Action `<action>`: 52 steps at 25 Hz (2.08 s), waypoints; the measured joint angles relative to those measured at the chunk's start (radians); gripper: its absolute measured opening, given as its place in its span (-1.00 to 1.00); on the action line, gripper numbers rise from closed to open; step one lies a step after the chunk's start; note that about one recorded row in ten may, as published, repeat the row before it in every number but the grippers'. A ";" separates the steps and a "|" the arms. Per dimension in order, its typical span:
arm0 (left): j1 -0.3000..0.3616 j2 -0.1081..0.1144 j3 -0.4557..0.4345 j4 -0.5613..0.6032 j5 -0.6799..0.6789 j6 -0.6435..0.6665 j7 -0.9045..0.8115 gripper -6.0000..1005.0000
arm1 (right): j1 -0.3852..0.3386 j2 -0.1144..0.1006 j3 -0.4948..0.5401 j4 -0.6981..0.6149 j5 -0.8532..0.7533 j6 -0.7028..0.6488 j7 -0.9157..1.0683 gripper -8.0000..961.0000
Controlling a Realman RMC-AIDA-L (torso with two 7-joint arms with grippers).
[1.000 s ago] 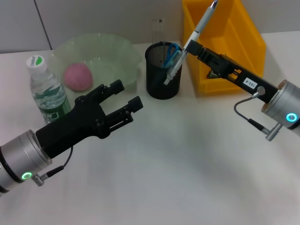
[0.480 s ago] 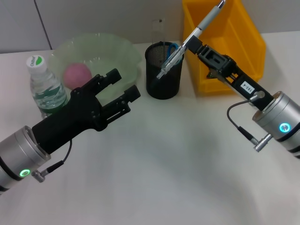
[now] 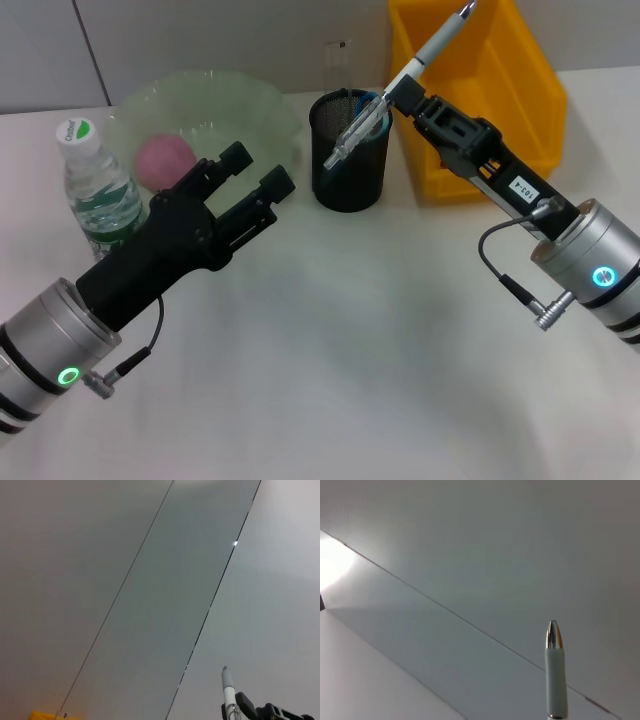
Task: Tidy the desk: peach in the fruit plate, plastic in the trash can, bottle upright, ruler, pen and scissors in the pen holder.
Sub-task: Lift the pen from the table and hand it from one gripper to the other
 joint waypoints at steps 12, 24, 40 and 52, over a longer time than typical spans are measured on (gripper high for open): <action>-0.023 0.000 -0.002 -0.016 0.001 0.022 0.034 0.57 | 0.034 0.000 -0.011 0.027 -0.006 -0.018 -0.001 -0.75; -0.055 0.000 0.000 0.017 0.001 0.027 0.047 0.56 | 0.081 0.000 0.001 0.056 -0.005 -0.010 -0.039 -0.75; -0.081 0.000 -0.002 0.052 0.001 0.018 0.047 0.56 | 0.130 0.000 0.015 0.071 0.001 0.016 -0.050 -0.75; -0.082 0.000 -0.002 0.051 0.001 0.013 0.047 0.56 | 0.153 0.000 0.039 0.110 -0.006 0.021 -0.045 -0.75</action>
